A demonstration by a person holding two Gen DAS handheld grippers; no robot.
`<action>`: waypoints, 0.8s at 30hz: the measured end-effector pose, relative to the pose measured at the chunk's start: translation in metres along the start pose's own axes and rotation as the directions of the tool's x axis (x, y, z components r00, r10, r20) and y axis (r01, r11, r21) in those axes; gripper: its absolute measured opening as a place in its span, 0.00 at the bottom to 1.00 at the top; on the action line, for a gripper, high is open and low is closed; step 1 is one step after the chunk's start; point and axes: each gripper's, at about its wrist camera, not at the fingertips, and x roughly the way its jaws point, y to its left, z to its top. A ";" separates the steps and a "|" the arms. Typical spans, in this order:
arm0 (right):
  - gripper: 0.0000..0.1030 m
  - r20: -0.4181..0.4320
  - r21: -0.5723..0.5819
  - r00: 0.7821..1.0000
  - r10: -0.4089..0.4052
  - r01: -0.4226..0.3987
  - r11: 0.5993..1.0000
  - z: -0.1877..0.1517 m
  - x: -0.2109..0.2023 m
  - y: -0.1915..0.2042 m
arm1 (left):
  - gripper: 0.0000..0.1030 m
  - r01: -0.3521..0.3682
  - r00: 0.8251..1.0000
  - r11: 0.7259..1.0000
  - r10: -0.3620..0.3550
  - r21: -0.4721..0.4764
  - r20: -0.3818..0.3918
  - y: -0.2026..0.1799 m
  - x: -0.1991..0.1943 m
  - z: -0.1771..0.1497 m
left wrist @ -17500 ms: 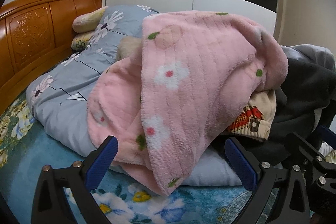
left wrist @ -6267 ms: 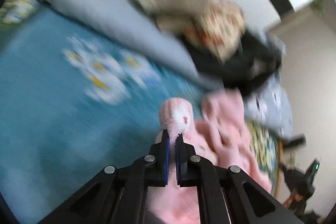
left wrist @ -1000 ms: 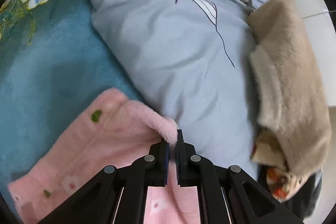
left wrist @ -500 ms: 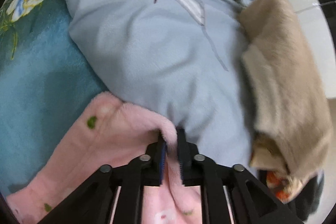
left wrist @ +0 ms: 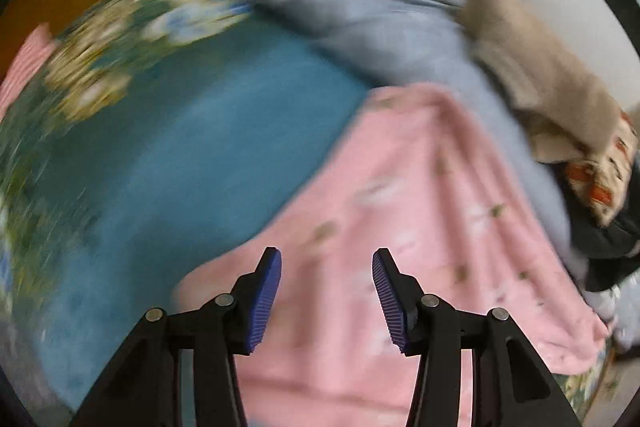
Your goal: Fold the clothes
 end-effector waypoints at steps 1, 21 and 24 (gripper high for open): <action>0.41 0.008 0.025 1.000 -0.010 0.010 1.000 -0.012 -0.008 -0.015 | 0.50 0.011 1.000 0.999 -0.011 -0.036 -0.003 0.010 -0.001 -0.005; 0.47 0.042 0.352 0.974 0.224 -0.224 0.909 -0.077 0.020 -0.081 | 0.64 0.175 0.975 0.880 -0.216 -0.441 -0.044 0.101 0.020 -0.068; 0.47 0.040 0.353 0.972 0.230 -0.229 0.907 -0.079 0.023 -0.077 | 0.62 0.162 0.976 0.884 -0.208 -0.438 -0.060 0.095 0.030 -0.070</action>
